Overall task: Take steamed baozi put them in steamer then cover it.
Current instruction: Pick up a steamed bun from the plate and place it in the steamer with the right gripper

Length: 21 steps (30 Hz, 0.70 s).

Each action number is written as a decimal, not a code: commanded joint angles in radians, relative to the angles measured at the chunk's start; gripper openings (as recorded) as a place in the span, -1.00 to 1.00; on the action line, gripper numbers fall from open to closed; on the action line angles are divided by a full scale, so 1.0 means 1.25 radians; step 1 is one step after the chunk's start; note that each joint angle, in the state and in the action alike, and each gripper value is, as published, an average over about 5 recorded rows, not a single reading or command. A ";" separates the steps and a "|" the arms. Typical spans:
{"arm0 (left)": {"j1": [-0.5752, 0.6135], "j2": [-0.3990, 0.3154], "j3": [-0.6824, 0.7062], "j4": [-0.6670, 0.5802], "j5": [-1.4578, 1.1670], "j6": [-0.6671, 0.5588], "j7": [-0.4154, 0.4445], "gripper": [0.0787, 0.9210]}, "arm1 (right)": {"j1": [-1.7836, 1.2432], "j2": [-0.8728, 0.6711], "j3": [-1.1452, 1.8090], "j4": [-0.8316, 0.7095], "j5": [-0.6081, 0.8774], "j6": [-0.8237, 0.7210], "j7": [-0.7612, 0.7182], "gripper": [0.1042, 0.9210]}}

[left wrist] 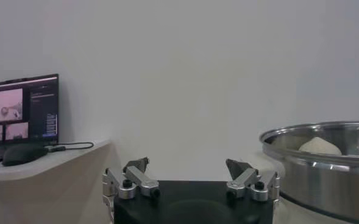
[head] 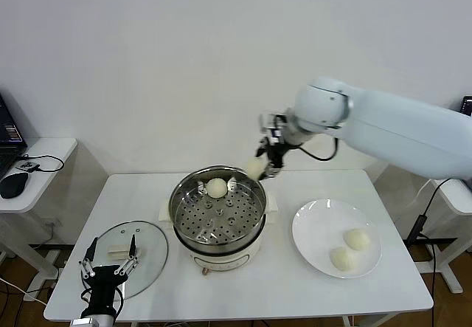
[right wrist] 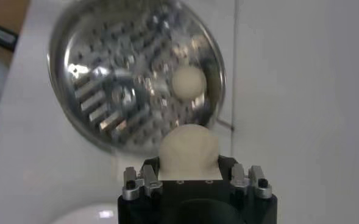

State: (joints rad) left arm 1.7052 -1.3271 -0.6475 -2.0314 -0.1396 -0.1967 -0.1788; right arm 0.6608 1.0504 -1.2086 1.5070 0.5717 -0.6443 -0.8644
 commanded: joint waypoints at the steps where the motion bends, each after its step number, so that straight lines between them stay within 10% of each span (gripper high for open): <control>1: 0.000 0.000 -0.002 -0.001 0.000 -0.001 0.000 0.77 | -0.009 0.152 -0.025 -0.047 0.103 -0.064 0.060 0.22; 21: -0.005 -0.004 -0.009 0.003 -0.007 -0.007 0.001 0.77 | -0.181 0.334 -0.022 -0.273 0.041 -0.067 0.112 0.23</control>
State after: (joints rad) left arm 1.6982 -1.3322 -0.6582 -2.0279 -0.1490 -0.2055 -0.1784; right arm 0.4796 1.3811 -1.2360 1.2438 0.6183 -0.7163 -0.7441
